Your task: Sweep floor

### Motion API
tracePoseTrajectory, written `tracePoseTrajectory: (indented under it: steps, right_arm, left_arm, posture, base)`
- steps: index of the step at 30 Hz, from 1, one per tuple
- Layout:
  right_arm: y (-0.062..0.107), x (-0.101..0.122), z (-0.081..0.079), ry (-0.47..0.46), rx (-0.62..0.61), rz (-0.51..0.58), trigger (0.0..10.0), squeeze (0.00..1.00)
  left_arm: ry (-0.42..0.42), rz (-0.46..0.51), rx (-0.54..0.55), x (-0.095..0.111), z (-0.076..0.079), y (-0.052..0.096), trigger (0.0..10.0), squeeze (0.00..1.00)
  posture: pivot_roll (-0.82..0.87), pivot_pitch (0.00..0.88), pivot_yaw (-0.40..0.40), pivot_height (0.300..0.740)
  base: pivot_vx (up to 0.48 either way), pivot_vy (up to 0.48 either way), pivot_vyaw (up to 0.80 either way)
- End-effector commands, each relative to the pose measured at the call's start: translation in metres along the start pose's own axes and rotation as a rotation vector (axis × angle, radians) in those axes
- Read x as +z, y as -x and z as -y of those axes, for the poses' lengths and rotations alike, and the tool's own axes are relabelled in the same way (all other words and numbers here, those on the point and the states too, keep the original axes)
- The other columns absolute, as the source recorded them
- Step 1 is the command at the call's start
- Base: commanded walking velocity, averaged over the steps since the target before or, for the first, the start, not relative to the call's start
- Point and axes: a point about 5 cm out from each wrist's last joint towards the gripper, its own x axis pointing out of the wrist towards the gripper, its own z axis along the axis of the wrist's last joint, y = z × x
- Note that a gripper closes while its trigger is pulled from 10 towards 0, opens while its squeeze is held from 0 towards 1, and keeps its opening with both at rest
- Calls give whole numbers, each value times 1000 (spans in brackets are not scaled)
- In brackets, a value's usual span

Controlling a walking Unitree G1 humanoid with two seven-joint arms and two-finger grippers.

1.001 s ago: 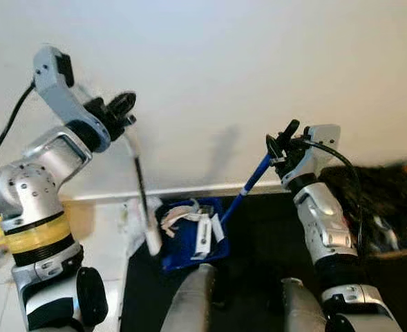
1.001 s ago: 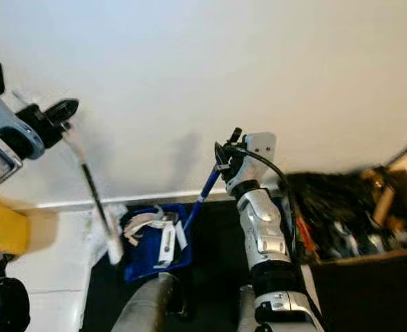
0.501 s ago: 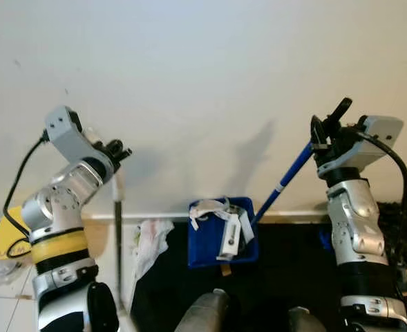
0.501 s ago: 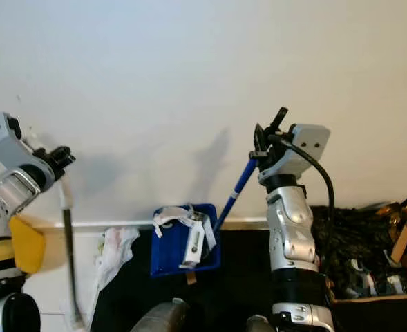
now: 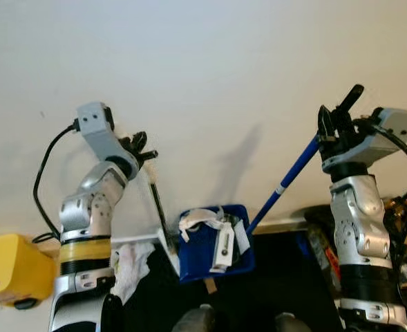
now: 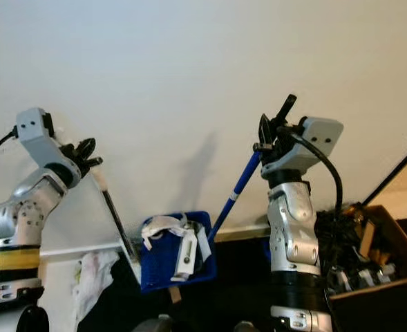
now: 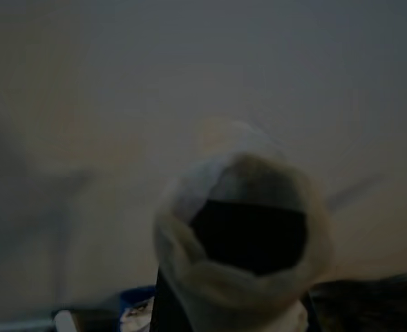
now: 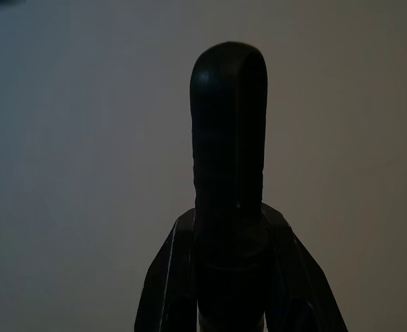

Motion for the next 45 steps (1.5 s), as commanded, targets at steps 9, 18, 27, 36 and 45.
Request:
tracePoseTrajectory:
  steps: [9,18,27,36,45]
  right_arm:
    - [-2,35,0,-51,52,97,10000,0]
    - [-6,58,1,-120,36,167,10000,0]
    - [-11,76,4,-171,26,211,10000,0]
    - [-13,91,11,-169,18,253,10000,0]
    - [-14,92,13,-169,20,242,10000,0]
  left_arm:
    - [-115,-1,20,-8,-6,0,10000,0]
    - [-180,2,-36,-21,4,1,10000,0]
    - [-195,-4,-54,-27,7,0,10000,0]
    - [-195,-10,-64,-33,10,0,10000,0]
    - [-190,-9,-68,-34,11,-1,10000,0]
  posture:
    - [47,14,85,740]
    - [39,7,80,740]
    - [39,10,73,740]
    - [34,8,74,740]
    - [33,9,71,740]
  base:
    - [0,0,0]
    - [0,0,0]
    - [0,-27,0]
    - [0,-370,0]
    - [0,-442,0]
